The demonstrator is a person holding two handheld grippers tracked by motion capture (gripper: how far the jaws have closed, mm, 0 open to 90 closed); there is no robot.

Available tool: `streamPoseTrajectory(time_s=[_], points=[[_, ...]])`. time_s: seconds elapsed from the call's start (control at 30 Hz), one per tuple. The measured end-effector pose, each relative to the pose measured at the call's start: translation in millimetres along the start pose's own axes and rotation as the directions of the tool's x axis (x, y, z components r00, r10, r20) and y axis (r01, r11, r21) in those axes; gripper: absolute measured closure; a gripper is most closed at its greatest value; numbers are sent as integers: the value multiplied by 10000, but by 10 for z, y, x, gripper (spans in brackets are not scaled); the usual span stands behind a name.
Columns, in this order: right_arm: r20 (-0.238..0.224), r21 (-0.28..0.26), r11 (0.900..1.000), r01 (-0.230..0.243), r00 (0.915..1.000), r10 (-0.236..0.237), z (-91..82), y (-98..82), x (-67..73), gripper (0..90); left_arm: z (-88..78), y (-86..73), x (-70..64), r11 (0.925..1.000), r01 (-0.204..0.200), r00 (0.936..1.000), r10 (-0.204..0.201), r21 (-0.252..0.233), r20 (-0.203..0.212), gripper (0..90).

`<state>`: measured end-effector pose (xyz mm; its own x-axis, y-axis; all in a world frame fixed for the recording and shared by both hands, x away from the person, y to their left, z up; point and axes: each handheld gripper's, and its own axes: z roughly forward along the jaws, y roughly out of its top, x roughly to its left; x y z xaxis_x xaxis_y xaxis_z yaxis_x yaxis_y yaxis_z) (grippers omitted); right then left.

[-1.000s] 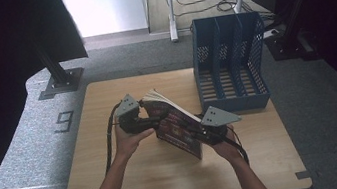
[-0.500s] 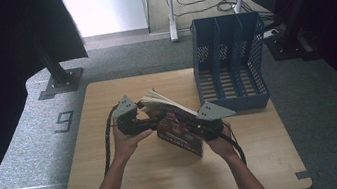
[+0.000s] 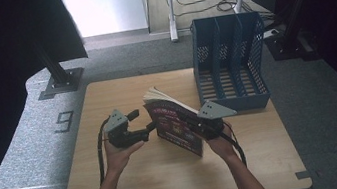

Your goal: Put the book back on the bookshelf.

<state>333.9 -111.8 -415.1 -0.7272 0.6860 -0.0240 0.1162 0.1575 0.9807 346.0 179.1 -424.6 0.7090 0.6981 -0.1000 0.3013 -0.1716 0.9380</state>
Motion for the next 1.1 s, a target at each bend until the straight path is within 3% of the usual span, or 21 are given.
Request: streamPoseTrajectory(time_s=[0.63,0.77,0.87,1.1], points=[[407,-54,9992,-399,9984,401,0,0,-10,817,-241,-539,46,9977,548,9978,-532,396,-389,188],[521,-86,9987,-511,9973,515,-1,8,-19,818,-249,-636,50,9961,750,9967,-734,468,-355,188],[578,-108,9982,-582,9966,587,-4,17,-22,818,-230,-677,48,9944,717,9967,-684,777,-442,188],[860,-274,9978,-597,9944,618,-39,58,-4,819,-231,-765,32,9923,739,9966,-698,998,-442,191]])
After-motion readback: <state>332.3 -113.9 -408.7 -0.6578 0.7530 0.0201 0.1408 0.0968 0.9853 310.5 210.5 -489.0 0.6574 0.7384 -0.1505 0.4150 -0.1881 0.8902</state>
